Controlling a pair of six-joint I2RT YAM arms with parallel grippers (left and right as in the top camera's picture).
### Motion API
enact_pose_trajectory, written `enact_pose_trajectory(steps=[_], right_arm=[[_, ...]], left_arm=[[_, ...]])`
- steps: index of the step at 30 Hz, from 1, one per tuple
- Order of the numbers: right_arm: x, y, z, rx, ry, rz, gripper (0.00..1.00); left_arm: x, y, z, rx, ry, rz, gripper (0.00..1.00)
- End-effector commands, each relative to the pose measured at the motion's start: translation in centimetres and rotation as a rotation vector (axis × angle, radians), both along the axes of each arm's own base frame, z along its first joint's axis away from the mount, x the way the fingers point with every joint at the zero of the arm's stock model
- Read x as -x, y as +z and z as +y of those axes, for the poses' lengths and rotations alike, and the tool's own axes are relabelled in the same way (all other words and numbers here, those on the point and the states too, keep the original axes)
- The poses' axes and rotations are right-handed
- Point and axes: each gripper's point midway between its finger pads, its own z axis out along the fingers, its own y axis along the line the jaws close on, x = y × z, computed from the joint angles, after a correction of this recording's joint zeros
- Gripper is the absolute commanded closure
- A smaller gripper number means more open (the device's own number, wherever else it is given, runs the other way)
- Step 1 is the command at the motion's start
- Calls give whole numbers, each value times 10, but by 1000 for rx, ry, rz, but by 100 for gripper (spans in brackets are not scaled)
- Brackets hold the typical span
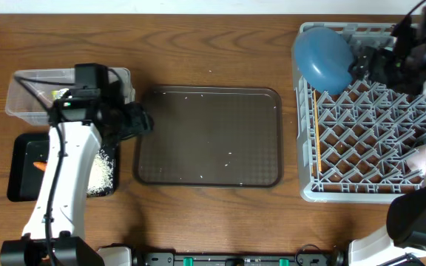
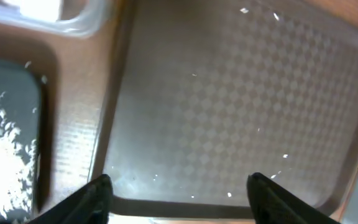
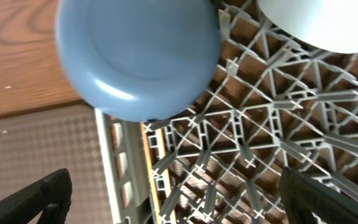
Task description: Sort waste into correct bins and load items into the dishwasher rack
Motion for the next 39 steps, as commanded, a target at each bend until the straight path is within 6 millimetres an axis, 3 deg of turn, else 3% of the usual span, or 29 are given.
enact_pose_trajectory(steps=[1, 5, 8, 15, 19, 26, 30, 35, 39], right_arm=[[-2, 4, 16, -67, 92, -31, 1], [-2, -1, 9, 21, 72, -6, 1], [2, -5, 2, 67, 49, 21, 1], [28, -15, 0, 57, 45, 132, 1], [51, -23, -5, 61, 29, 230, 1], [79, -33, 4, 63, 11, 187, 1], [108, -33, 15, 81, -1, 47, 1], [146, -20, 24, 122, -11, -180, 1], [173, -9, 29, 143, -15, -299, 1]], left_arm=[[-4, -2, -11, -116, -87, -27, 17], [-4, -5, -30, -195, -160, -36, 6], [5, -7, -40, -155, -190, 19, 4], [55, -15, -3, -163, -105, 262, 1], [75, -7, 12, -162, -87, 312, 1], [84, 24, 12, -185, -134, 27, 2], [104, 36, 13, -196, -131, -142, 2], [134, 53, 14, -181, -58, -351, 2], [140, 78, 14, -182, -42, -531, 2]])
